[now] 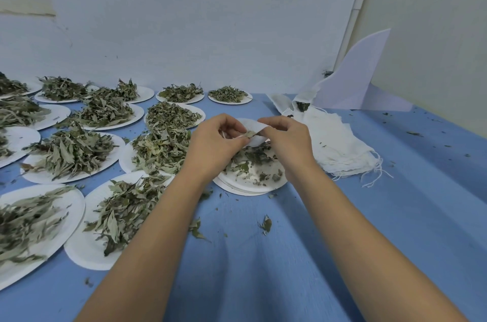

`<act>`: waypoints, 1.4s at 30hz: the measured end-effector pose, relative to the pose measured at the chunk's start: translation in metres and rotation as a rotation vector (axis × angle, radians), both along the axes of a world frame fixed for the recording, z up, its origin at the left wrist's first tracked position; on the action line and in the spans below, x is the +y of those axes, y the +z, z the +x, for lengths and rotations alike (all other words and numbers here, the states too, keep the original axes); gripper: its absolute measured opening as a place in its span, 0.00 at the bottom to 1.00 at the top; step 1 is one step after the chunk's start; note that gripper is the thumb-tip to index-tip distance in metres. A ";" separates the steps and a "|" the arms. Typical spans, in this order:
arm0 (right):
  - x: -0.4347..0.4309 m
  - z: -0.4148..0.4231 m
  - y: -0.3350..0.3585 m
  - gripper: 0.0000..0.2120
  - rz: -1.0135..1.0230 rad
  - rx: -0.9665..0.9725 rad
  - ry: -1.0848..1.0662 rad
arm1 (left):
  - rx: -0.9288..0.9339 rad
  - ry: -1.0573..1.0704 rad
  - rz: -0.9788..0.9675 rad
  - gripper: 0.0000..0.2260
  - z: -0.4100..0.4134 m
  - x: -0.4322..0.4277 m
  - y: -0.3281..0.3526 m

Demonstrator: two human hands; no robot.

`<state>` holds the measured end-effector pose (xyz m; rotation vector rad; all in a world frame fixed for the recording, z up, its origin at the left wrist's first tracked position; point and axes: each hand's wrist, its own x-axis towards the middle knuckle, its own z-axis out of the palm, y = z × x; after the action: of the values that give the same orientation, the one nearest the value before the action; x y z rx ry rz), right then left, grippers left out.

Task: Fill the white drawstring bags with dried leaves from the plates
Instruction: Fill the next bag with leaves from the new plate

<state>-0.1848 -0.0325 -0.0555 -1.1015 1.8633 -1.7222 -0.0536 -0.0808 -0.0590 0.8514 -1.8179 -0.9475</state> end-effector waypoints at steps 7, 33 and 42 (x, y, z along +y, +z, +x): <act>0.003 0.007 0.000 0.06 -0.097 0.455 -0.016 | 0.131 0.070 -0.037 0.04 -0.001 0.002 -0.001; -0.006 -0.003 -0.028 0.25 0.479 0.854 0.354 | 0.365 0.395 0.034 0.11 0.003 -0.004 0.005; -0.007 0.002 -0.031 0.21 0.451 1.065 0.361 | 0.534 0.322 0.207 0.08 0.004 -0.007 0.004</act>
<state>-0.1828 -0.0394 -0.0867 -2.1886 2.1888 -0.4214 -0.0497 -0.0878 -0.0545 0.8812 -1.1050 -1.0413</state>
